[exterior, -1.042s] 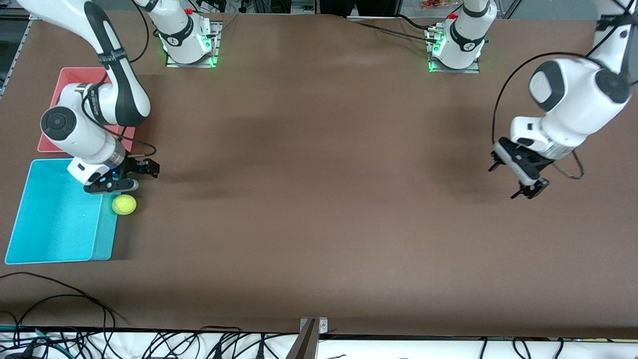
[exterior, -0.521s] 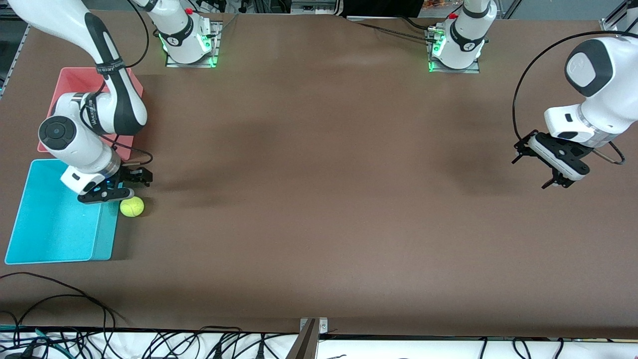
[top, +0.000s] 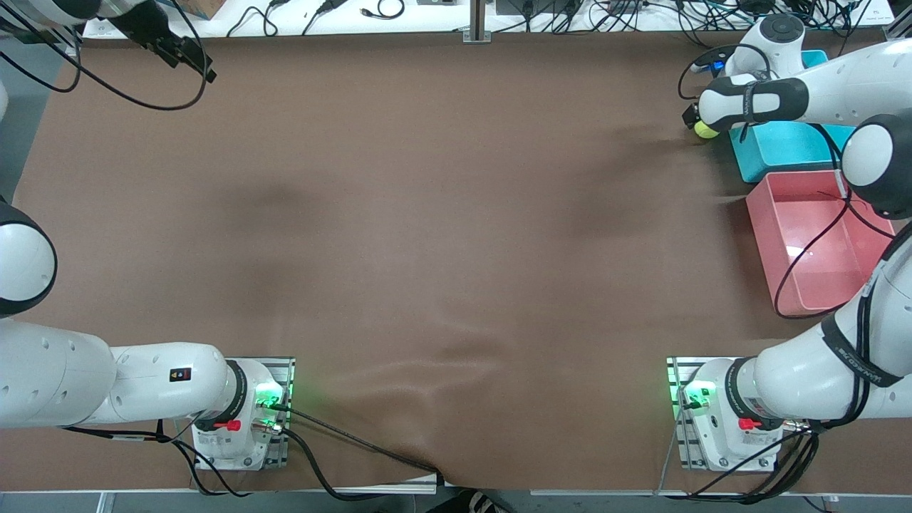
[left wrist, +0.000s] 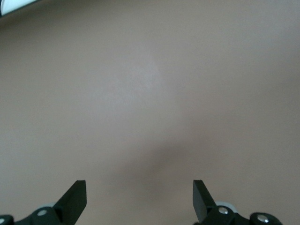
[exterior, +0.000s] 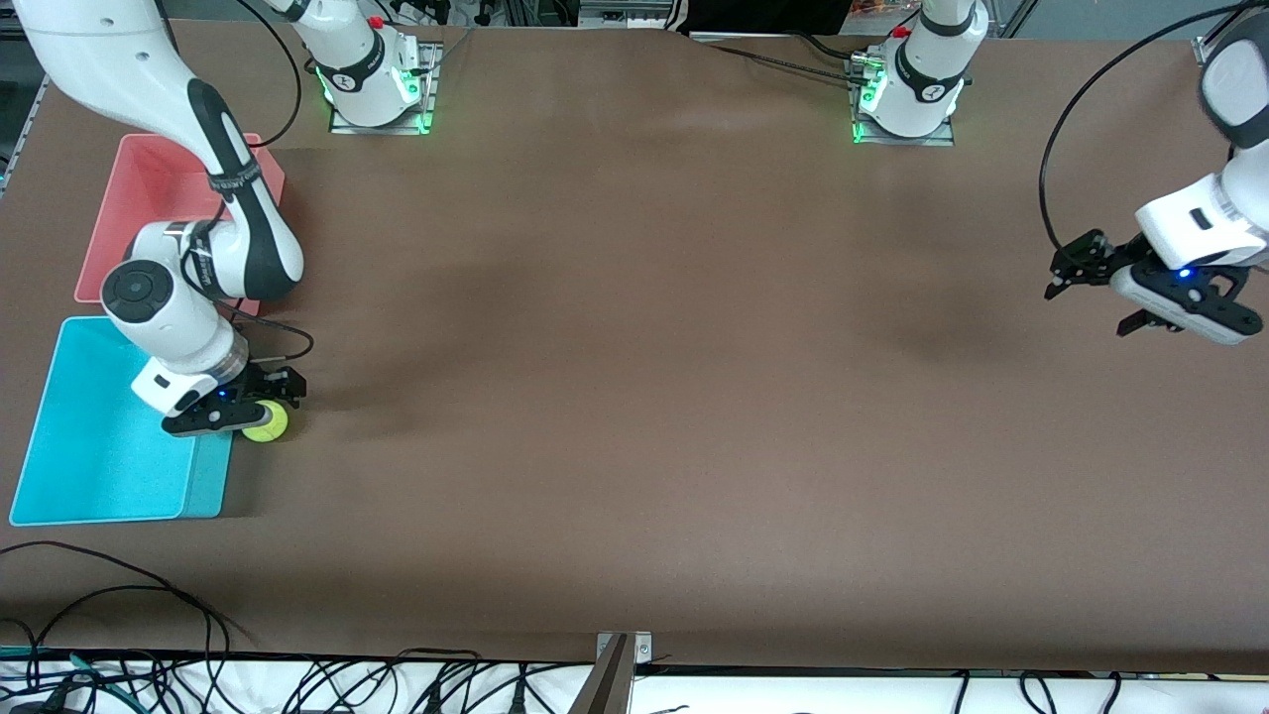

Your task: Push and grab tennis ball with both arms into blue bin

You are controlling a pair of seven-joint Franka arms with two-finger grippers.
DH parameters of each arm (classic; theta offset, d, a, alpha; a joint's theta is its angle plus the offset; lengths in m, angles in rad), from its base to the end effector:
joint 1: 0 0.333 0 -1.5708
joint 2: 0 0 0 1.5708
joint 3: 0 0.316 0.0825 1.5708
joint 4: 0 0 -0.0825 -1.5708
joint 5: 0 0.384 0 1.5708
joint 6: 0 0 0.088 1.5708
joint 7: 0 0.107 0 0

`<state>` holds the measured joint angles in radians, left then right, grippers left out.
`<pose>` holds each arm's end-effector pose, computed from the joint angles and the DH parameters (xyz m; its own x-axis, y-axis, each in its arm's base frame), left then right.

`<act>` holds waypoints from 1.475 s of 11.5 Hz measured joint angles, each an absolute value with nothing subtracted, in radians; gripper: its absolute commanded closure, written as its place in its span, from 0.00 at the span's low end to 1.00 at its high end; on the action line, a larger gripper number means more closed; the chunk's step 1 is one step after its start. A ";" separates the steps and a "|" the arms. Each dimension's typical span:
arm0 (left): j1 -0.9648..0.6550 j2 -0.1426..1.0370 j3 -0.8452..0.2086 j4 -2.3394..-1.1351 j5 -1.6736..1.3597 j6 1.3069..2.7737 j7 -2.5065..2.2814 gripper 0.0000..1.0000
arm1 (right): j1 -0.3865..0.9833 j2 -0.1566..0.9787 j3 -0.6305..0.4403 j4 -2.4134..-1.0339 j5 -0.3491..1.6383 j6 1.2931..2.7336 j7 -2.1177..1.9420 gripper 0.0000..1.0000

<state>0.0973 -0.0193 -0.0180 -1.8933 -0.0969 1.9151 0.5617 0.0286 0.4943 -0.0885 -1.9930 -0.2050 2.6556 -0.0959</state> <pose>0.5587 0.0374 0.5116 0.8977 -0.4328 0.0825 -0.4378 -0.8973 0.0568 0.6254 -0.0297 0.2273 0.9636 0.2315 0.1336 0.2063 -0.9620 0.1787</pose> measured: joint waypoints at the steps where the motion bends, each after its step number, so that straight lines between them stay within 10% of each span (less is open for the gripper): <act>1: 0.097 -0.021 -0.019 -1.849 -0.089 1.838 0.515 0.00 | 0.028 0.515 -0.089 -1.980 -0.205 2.668 -0.096 0.00; 9: 0.063 -0.017 -0.051 -1.533 0.054 1.440 0.314 0.00 | 0.028 0.567 -0.116 -1.960 -0.216 2.711 -0.100 0.00; 12: 0.045 0.012 -0.067 -1.474 0.056 1.402 0.181 0.00 | 0.028 0.586 -0.118 -1.947 -0.216 2.718 -0.095 0.74; 17: 0.013 0.026 -0.062 -1.445 0.034 1.407 0.107 0.00 | 0.031 0.584 -0.117 -1.859 -0.215 2.538 -0.089 0.81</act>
